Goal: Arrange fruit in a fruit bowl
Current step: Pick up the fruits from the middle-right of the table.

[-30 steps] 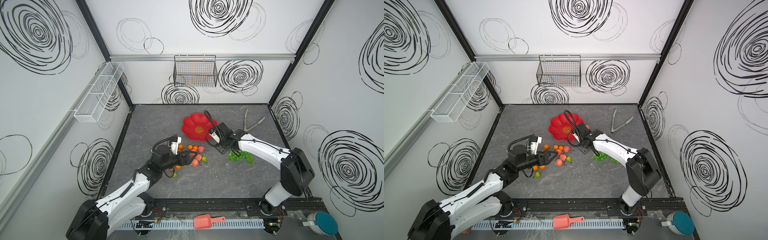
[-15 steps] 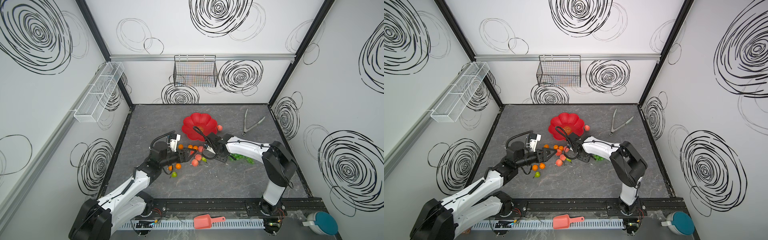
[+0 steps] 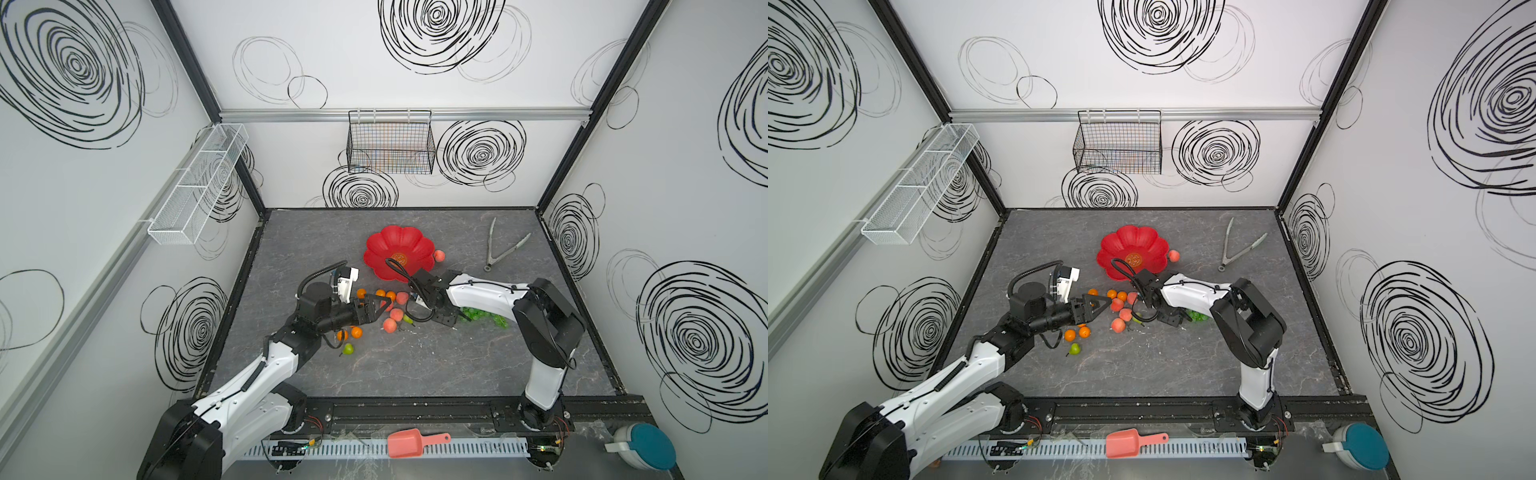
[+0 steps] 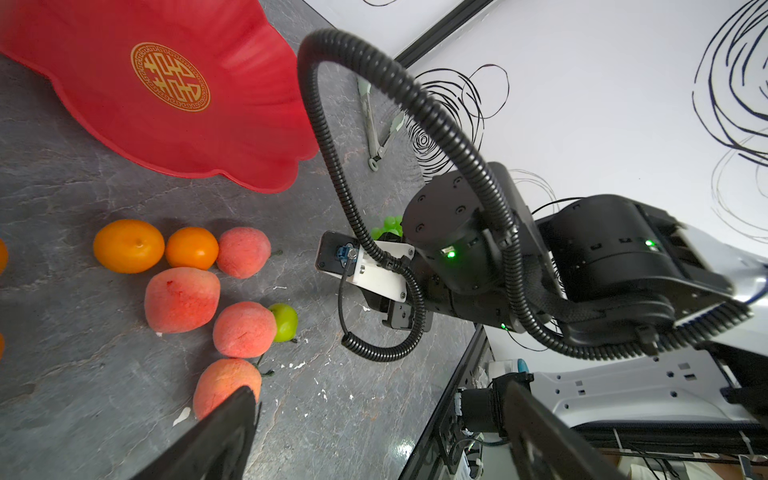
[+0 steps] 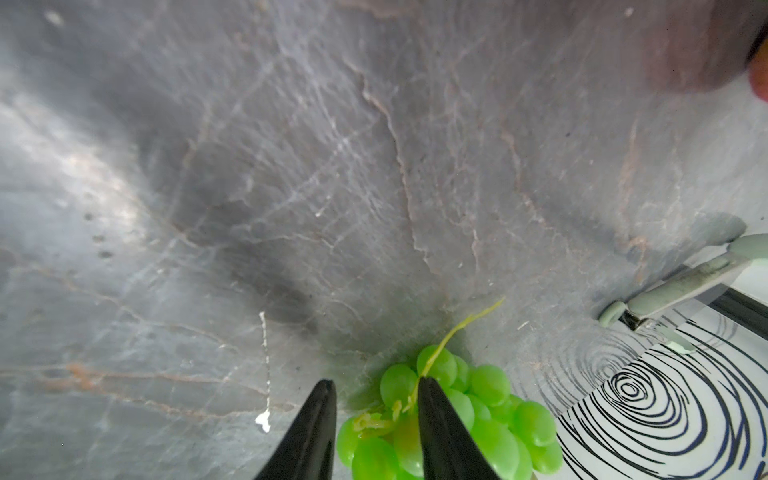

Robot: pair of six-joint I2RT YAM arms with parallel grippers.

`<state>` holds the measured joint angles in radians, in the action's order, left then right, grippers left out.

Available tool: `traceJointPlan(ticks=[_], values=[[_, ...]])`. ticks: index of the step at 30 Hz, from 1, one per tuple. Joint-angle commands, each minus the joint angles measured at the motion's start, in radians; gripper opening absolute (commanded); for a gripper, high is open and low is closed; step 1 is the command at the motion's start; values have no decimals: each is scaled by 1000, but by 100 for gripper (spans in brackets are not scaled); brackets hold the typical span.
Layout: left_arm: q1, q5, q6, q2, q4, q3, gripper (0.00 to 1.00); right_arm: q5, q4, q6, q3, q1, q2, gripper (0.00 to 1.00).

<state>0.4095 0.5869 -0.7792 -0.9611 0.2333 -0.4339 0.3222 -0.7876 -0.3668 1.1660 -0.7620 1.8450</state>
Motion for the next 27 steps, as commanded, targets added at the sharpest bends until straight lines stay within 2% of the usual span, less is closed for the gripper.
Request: traceJointPlan(ticks=[1, 8, 19, 27], values=[[-8, 19, 5, -4, 34, -16, 96, 27, -29, -12, -24, -1, -1, 37], [-8, 17, 4, -6, 37, -11, 96, 54, -11, -14, -42, 0, 0, 37], [-8, 24, 0, -7, 44, -11, 96, 83, -10, -12, -42, 13, 3, 30], [-9, 28, -2, -10, 47, -11, 96, 98, -4, -8, -39, 16, 7, 20]])
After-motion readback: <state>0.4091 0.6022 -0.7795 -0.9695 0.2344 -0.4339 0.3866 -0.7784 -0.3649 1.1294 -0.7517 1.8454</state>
